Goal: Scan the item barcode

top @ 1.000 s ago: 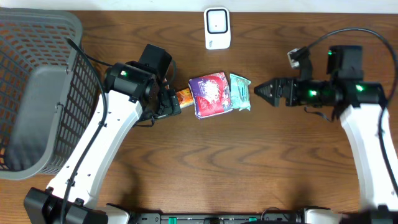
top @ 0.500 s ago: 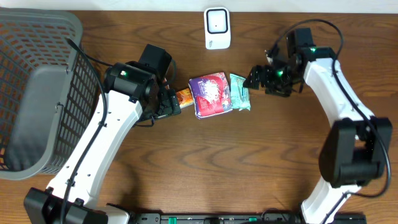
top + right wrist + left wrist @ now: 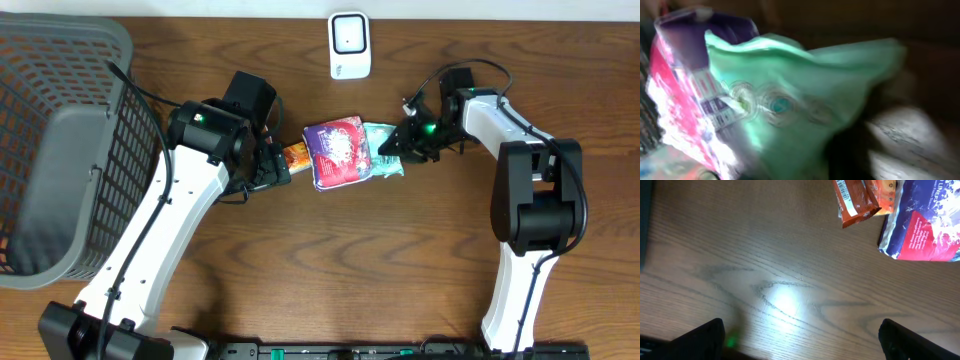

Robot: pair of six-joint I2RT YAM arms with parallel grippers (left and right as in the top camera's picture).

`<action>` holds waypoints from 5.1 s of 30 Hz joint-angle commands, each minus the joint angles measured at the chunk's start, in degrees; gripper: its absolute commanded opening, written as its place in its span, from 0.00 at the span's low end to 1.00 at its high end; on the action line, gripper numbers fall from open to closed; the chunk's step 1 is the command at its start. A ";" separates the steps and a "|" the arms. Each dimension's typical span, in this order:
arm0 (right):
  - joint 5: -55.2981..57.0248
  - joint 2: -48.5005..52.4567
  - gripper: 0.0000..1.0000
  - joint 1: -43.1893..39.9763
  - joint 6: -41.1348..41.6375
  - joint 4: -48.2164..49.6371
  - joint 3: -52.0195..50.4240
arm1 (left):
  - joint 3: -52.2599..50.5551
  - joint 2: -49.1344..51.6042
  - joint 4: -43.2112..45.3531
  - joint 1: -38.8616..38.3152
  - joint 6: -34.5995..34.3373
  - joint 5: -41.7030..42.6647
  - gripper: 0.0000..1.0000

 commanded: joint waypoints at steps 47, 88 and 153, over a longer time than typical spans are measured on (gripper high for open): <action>12.52 -4.70 0.69 11.30 -0.33 -6.19 7.23 | -0.02 0.37 -0.24 0.04 0.96 -0.35 0.98; 72.50 -7.17 0.50 24.81 12.41 -22.34 16.65 | -0.02 0.37 -0.24 0.04 0.98 -0.35 0.98; 34.77 -10.93 0.52 2.43 -5.46 -15.78 12.81 | -0.02 0.37 -0.24 0.04 0.98 -0.35 0.98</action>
